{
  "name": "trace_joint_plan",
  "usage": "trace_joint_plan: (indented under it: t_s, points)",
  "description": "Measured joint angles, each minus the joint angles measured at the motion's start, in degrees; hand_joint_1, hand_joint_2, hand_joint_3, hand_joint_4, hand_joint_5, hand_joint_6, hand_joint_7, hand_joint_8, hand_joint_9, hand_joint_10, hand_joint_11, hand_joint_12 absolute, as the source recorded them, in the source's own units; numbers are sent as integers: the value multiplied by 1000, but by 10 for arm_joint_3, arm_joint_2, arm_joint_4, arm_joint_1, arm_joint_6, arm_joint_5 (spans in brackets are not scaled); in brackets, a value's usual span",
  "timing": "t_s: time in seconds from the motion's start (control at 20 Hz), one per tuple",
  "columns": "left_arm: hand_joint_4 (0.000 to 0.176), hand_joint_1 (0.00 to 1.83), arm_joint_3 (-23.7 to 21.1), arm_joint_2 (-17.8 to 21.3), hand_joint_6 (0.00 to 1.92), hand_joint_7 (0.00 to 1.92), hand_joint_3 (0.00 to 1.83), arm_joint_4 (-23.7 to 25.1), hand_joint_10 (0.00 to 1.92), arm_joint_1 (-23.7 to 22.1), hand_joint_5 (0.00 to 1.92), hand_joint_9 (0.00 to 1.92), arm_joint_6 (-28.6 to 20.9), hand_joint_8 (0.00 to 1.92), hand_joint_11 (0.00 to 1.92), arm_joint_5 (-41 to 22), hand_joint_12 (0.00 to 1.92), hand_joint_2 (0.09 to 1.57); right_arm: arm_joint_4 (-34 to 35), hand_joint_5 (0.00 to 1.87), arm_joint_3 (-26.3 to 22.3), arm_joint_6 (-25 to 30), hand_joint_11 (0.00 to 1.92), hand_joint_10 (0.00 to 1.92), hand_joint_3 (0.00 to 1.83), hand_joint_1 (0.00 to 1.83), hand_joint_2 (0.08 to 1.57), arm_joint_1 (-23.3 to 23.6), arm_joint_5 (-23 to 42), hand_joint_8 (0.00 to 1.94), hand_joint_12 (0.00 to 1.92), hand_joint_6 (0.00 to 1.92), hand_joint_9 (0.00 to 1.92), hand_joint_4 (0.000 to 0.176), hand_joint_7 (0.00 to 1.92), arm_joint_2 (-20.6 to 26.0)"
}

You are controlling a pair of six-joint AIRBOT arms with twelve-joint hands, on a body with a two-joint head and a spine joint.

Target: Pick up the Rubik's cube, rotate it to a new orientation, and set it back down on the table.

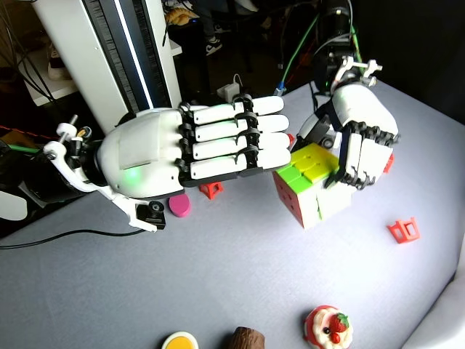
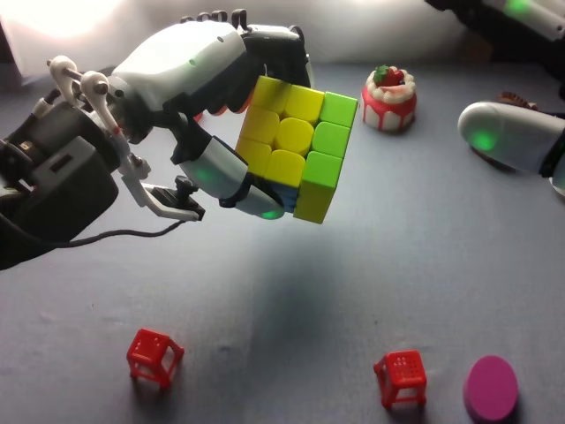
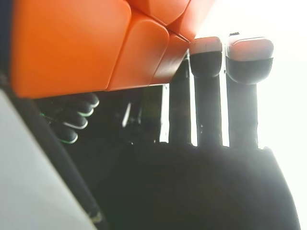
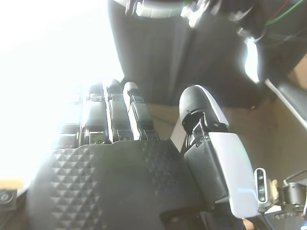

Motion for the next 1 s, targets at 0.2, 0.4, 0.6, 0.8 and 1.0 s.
trace_joint_plan:
  t_s: [0.2,0.4,0.6,0.8,1.0]
  points:
    - [0,1202,32,-32,1157,687,380,-35,1921,14,785,884,-32,1798,889,7,1921,1082,12,44,2,0,3,275,0,0,1392,-3,4,18,260,61,0,0,67,1]
    - [0,1220,56,-52,1300,850,762,-34,1921,14,824,884,-43,1643,929,55,1921,848,18,1,7,0,0,236,0,0,1403,-3,6,5,99,108,0,0,55,1]
    - [0,1175,66,-56,1151,536,37,-40,1616,16,476,536,-43,1356,484,89,1921,1133,23,5,8,0,0,115,0,0,1400,-3,7,1,0,41,0,0,19,1]
    - [3,899,66,-56,176,441,0,-40,675,19,382,255,-43,136,3,99,1630,1067,23,5,9,0,0,47,3,0,1410,-3,7,0,0,32,5,0,0,1]
    - [15,933,64,-54,9,291,0,-52,611,34,263,94,-47,1,0,75,1615,1015,28,0,10,0,0,4,6,0,1420,-3,10,0,0,0,9,0,0,7]
